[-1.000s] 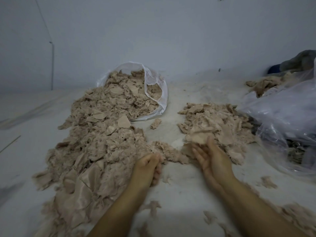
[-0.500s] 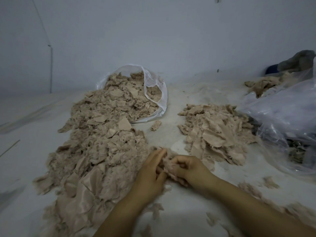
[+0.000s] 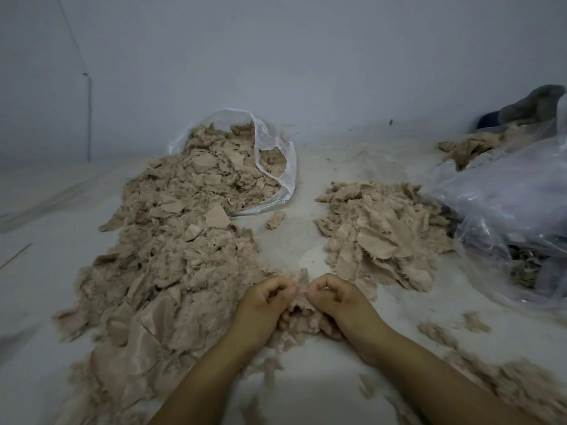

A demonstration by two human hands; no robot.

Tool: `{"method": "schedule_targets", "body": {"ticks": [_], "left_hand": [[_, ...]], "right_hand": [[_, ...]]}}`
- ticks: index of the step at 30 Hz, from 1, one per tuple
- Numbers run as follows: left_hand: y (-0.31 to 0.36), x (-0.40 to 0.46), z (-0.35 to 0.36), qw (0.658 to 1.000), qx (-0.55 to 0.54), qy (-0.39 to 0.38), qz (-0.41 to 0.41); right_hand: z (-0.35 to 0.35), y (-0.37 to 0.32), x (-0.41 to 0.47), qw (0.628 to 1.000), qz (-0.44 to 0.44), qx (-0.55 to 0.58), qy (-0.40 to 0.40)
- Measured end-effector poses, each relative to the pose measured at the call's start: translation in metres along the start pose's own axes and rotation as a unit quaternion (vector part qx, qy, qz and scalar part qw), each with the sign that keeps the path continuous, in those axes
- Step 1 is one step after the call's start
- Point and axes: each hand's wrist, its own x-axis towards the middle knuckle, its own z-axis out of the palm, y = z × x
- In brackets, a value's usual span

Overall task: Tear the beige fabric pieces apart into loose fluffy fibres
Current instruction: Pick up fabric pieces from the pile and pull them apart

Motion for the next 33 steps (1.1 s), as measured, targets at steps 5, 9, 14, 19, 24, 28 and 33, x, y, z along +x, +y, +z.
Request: {"method": "schedule_targets", "body": {"ticks": [5,9,14,19,24,28,33], "left_hand": [[0.002,0.0,0.001,0.999,0.005,0.008,0.035],[0.001,0.001,0.0,0.999,-0.003,0.039,0.022],[-0.001,0.007,-0.011,0.988,-0.087,0.121,-0.034],[0.001,-0.002,0.006,0.999,-0.049,0.003,-0.013],[0.002,0.0,0.005,0.996,-0.059,0.054,-0.027],[0.002,0.0,0.004,0.996,-0.061,0.052,-0.03],[0.001,0.0,0.003,0.994,-0.095,0.037,-0.046]], "right_hand": [[0.004,-0.004,-0.004,0.995,-0.048,-0.071,0.042],[0.01,-0.004,0.0,0.991,-0.058,-0.097,0.071],[0.001,-0.007,0.001,0.989,-0.014,0.034,0.14],[0.009,-0.007,-0.001,0.993,-0.028,0.06,0.094],[0.012,-0.007,-0.003,0.997,-0.028,0.014,0.072],[0.014,-0.005,-0.002,0.993,-0.04,-0.037,0.101],[0.014,-0.009,-0.004,0.997,-0.002,0.018,0.071]]}}
